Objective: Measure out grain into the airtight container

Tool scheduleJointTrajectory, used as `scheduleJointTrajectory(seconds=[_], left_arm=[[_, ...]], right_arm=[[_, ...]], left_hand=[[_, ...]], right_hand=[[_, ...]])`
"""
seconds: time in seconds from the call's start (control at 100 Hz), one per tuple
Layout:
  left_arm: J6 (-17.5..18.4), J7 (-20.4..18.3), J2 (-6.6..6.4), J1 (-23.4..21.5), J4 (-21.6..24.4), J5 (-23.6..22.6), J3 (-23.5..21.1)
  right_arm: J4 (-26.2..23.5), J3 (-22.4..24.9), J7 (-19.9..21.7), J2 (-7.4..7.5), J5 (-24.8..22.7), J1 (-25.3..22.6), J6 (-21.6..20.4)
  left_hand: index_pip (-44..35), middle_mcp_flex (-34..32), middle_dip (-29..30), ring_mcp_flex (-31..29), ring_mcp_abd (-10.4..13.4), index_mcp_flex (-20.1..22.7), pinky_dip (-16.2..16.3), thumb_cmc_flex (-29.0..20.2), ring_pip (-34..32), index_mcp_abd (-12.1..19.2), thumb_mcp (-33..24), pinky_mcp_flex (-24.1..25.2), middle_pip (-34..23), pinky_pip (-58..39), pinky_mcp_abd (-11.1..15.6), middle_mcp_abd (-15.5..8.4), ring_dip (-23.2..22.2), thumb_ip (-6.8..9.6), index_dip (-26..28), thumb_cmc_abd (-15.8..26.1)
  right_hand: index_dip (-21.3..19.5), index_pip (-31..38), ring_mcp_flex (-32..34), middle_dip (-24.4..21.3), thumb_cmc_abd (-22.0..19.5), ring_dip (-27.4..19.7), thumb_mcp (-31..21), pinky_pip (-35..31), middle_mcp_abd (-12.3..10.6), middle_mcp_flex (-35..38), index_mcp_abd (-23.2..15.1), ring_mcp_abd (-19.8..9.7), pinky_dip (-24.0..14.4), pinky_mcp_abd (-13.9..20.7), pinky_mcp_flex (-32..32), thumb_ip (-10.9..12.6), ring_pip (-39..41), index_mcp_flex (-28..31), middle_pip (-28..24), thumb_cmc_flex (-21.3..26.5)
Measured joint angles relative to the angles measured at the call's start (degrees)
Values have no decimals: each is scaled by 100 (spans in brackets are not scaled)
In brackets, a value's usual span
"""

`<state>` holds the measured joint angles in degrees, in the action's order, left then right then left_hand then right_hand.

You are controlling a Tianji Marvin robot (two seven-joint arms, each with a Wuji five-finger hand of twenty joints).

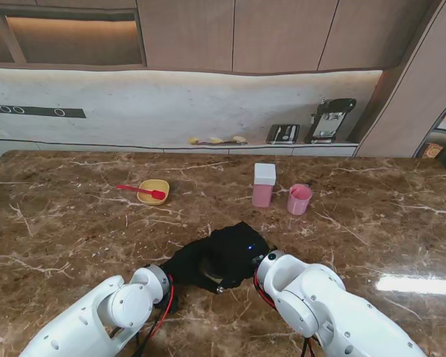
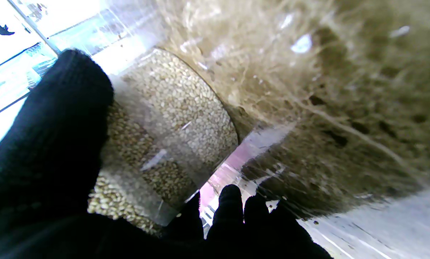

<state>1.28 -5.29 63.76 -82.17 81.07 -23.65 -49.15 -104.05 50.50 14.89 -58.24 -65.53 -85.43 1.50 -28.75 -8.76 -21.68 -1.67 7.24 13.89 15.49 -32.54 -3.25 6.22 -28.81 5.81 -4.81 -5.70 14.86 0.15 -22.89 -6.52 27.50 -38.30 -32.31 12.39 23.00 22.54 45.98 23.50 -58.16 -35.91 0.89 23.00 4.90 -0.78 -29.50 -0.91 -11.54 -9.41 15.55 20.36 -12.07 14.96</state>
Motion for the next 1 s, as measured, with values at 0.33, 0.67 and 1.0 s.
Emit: scheduleJointTrajectory(seconds=[0.33,0.67,1.0], left_arm=[[20,-26,-6,15,-15,-54,0],[60,-61,-18,32,-26,-104,4],[86,-107,-32,48,-30,-132,1]], right_arm=[[83,95,369,-62,899,111,-424],[-63,132,-32,15,60,42,-190],[-47,77,380,-30,426,85,-235]], left_hand=[[64,0,0,0,4,-30,24,-12,8,9,-230,6,0,22,0,-2,-2,-9,-2,3],[70,0,0,0,5,-31,29,-12,63,29,-235,8,0,75,0,-4,-2,-10,-5,4],[139,0,0,0,5,-38,32,-13,65,29,-235,8,0,76,0,-4,-1,-11,-7,59]], right_hand=[[-368,-71,-63,634,-59,438,-916,-582,23,-3,-25,581,-192,-48,-285,-5,305,284,-260,1621],[-112,-41,-225,152,-171,13,286,489,-12,-243,-136,-69,305,217,287,115,27,-68,-72,134],[-380,-158,510,404,51,23,-870,-582,36,164,136,302,199,41,-791,105,61,148,-219,1423]])
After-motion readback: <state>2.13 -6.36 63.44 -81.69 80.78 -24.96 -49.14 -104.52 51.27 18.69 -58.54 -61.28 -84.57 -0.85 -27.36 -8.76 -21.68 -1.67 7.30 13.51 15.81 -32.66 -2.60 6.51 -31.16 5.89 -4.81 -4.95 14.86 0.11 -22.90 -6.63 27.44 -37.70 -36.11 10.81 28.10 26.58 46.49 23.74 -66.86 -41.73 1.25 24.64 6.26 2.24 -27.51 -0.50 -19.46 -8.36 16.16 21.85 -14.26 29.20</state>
